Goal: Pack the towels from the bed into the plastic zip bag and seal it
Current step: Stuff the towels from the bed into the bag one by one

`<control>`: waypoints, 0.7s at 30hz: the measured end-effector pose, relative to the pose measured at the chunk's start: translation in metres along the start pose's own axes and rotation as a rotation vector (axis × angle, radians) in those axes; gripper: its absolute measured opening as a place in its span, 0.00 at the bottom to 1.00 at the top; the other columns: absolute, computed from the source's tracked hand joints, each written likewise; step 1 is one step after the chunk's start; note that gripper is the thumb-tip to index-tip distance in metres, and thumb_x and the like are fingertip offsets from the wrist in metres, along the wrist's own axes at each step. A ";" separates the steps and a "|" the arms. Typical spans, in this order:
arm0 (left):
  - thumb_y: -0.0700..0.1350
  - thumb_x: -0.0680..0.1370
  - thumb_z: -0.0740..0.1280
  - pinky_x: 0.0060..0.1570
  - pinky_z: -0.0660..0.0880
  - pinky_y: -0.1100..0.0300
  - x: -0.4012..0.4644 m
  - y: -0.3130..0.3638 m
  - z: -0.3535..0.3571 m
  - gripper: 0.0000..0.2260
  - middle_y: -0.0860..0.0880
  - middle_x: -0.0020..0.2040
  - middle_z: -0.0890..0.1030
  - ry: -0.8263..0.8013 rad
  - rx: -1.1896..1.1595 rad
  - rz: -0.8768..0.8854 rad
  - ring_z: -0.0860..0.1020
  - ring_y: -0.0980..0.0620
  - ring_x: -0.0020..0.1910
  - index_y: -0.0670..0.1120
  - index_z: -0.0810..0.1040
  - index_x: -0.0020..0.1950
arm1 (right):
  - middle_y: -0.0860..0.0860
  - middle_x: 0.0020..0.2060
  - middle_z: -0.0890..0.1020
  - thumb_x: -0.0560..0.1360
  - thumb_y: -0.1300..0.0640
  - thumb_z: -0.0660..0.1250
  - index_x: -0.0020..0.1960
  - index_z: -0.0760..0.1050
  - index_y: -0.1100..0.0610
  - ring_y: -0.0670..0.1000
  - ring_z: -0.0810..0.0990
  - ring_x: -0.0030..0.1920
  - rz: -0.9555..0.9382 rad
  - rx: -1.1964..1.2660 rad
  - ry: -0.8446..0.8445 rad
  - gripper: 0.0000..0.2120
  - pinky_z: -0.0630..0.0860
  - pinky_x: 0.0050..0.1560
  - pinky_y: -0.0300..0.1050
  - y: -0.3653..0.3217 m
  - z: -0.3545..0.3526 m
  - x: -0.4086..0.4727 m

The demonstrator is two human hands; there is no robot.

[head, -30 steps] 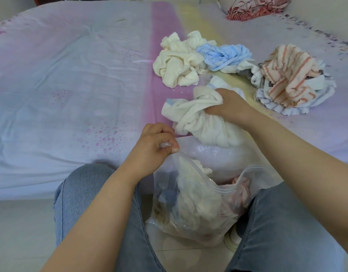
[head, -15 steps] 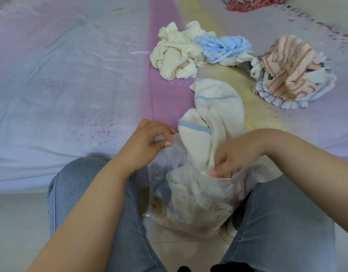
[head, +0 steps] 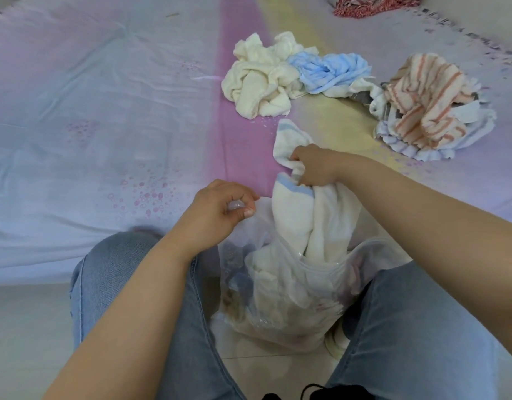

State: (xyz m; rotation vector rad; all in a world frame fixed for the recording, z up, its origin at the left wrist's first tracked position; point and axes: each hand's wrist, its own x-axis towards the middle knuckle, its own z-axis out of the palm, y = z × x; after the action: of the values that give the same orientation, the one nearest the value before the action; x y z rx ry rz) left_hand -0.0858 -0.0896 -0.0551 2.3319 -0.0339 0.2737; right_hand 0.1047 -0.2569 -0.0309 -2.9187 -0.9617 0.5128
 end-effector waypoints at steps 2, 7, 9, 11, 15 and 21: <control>0.41 0.76 0.69 0.59 0.67 0.65 0.000 0.002 0.000 0.05 0.62 0.52 0.81 -0.010 -0.008 -0.010 0.72 0.59 0.58 0.51 0.80 0.42 | 0.56 0.64 0.73 0.73 0.61 0.67 0.66 0.70 0.58 0.56 0.73 0.62 -0.046 0.222 0.114 0.21 0.68 0.56 0.42 0.007 -0.007 -0.010; 0.41 0.76 0.69 0.59 0.66 0.66 -0.002 0.002 -0.001 0.06 0.62 0.54 0.79 -0.010 -0.004 -0.002 0.70 0.59 0.59 0.51 0.80 0.42 | 0.48 0.42 0.76 0.68 0.68 0.63 0.51 0.73 0.54 0.40 0.74 0.38 -0.266 0.965 0.412 0.15 0.70 0.40 0.35 0.004 -0.017 -0.075; 0.40 0.75 0.70 0.59 0.67 0.67 -0.003 0.005 -0.002 0.07 0.64 0.52 0.79 0.000 -0.038 -0.005 0.71 0.61 0.59 0.51 0.80 0.41 | 0.47 0.50 0.75 0.65 0.67 0.62 0.61 0.69 0.55 0.36 0.74 0.48 -0.436 0.915 0.296 0.25 0.70 0.49 0.29 -0.003 -0.006 -0.102; 0.37 0.74 0.71 0.56 0.68 0.70 -0.004 0.008 -0.002 0.09 0.66 0.47 0.78 0.017 -0.043 0.029 0.72 0.59 0.56 0.52 0.81 0.42 | 0.41 0.58 0.71 0.66 0.67 0.61 0.66 0.66 0.53 0.28 0.69 0.56 -0.502 0.687 0.061 0.29 0.63 0.57 0.22 -0.002 0.007 -0.119; 0.38 0.73 0.72 0.55 0.65 0.76 -0.006 0.012 -0.002 0.07 0.66 0.50 0.79 0.023 -0.068 0.013 0.73 0.58 0.58 0.51 0.82 0.43 | 0.42 0.62 0.75 0.76 0.65 0.59 0.65 0.71 0.50 0.37 0.72 0.61 -0.341 0.172 -0.432 0.20 0.65 0.57 0.25 0.016 0.021 -0.128; 0.38 0.72 0.73 0.59 0.64 0.74 -0.006 0.011 -0.003 0.09 0.65 0.53 0.79 0.028 -0.071 -0.003 0.72 0.61 0.60 0.53 0.82 0.39 | 0.42 0.66 0.74 0.80 0.47 0.56 0.69 0.69 0.48 0.39 0.73 0.62 -0.288 0.314 -0.404 0.18 0.68 0.61 0.30 0.001 -0.009 -0.138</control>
State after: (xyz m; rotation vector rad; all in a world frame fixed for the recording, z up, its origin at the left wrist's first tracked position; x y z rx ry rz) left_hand -0.0937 -0.0953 -0.0468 2.2571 -0.0257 0.2986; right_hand 0.0041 -0.3374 0.0192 -2.3914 -1.1849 1.1395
